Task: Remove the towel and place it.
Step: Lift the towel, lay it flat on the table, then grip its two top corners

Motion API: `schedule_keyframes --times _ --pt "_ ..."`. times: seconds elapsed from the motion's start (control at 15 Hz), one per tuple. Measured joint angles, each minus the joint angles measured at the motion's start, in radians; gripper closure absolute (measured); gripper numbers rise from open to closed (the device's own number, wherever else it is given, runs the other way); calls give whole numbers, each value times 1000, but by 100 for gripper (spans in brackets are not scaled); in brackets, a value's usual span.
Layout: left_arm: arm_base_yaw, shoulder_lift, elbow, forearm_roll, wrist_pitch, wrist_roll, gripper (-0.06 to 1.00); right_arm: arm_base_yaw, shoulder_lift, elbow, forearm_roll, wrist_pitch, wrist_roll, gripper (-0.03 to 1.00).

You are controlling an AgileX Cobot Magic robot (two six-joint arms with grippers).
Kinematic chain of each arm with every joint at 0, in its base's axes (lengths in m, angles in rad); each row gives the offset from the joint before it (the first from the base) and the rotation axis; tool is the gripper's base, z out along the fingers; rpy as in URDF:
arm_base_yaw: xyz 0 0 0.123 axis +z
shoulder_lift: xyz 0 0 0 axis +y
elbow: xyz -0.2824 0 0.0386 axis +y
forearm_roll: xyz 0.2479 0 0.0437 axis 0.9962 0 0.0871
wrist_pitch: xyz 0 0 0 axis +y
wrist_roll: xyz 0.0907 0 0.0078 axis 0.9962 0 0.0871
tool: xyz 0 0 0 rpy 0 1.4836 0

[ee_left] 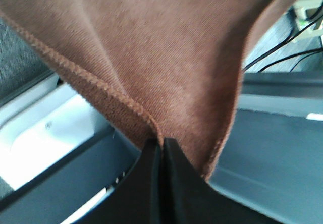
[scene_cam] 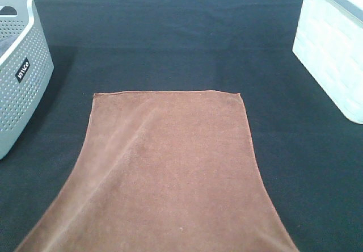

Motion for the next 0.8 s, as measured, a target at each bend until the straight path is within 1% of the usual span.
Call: schedule_keyframes --times 0.13,0.33,0.73,0.8 --pt "-27 0 43 12 -1 -57 94 0 32 36 0 0 0 97" --pt "-29 0 84 12 -3 -113 94 0 36 45 6 0 0 97" --pt "-29 0 96 10 -3 -116 94 0 36 63 14 0 0 97" --pt "-29 0 96 9 -3 -116 88 0 36 63 14 0 0 94"
